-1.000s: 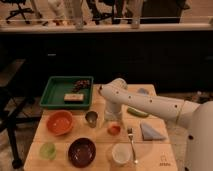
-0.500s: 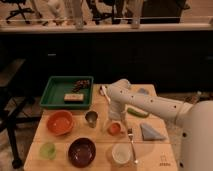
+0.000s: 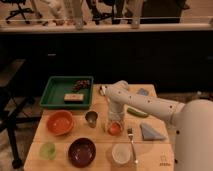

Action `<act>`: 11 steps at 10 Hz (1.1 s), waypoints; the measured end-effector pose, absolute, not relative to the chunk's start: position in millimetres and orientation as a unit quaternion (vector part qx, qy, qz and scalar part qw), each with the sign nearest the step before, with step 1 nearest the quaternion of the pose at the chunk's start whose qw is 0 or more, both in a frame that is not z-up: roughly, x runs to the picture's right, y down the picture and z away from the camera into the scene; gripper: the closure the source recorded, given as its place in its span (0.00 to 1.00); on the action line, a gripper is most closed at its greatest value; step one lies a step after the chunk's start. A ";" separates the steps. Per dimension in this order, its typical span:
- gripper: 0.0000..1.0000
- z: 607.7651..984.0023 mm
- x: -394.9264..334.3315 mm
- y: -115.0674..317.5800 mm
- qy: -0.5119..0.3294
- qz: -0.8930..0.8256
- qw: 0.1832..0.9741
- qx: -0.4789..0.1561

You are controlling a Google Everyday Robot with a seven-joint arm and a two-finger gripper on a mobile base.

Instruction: Place apple in plastic cup

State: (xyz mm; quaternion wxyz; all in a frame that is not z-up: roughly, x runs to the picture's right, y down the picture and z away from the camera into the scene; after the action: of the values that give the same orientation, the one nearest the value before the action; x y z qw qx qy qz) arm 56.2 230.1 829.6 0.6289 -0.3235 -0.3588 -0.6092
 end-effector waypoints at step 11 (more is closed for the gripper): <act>1.00 787.7 76.4 204.3 -0.317 -0.612 0.652 -0.316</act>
State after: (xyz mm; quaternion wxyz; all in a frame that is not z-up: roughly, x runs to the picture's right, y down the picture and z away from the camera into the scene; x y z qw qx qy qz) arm 76.4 204.3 787.7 0.6519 -0.3163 -0.3167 -0.6121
